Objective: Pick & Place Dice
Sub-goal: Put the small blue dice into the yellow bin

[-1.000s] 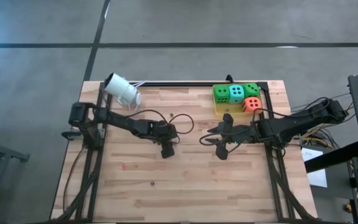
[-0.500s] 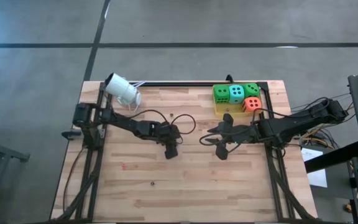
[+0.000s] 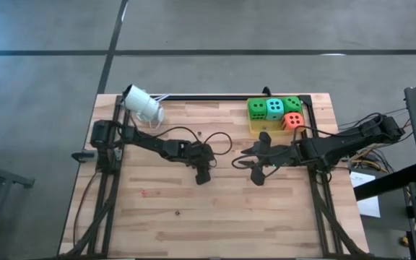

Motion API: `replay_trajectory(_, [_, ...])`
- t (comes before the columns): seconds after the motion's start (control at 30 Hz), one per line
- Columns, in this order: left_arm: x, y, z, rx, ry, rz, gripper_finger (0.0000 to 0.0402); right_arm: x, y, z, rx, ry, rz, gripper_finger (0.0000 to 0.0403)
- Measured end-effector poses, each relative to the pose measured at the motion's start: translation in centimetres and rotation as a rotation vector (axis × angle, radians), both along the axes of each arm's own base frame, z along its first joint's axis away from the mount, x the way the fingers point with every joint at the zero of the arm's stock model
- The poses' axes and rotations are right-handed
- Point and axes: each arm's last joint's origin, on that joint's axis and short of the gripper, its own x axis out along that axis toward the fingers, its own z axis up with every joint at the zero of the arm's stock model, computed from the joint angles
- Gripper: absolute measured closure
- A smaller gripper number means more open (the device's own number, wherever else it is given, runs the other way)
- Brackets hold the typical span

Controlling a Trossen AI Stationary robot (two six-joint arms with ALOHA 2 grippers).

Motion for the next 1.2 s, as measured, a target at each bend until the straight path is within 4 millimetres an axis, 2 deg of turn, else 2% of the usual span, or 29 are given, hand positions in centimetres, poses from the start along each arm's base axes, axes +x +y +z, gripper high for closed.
replay_trajectory(0.27, [-1.1, 0.0, 1.1, 0.029, 0.077, -0.075, 0.0275, 0.0, 0.0, 0.0, 0.000, 0.002, 0.000, 0.0220])
replay_trajectory(0.43, [-1.2, 0.0, 1.7, 0.050, 0.069, -0.102, 0.0275, 0.0, 0.0, 0.0, 0.000, 0.001, 0.000, 0.0220])
replay_trajectory(0.97, [-2.0, 0.1, 1.4, 0.128, 0.155, -0.248, 0.0276, 0.0, 0.0, 0.0, 0.000, 0.001, 0.000, 0.0220])
replay_trajectory(1.2, [-2.0, 0.2, 1.4, 0.128, 0.154, -0.244, 0.0276, 0.0, 0.0, 0.0, 0.000, 0.001, 0.000, 0.0220])
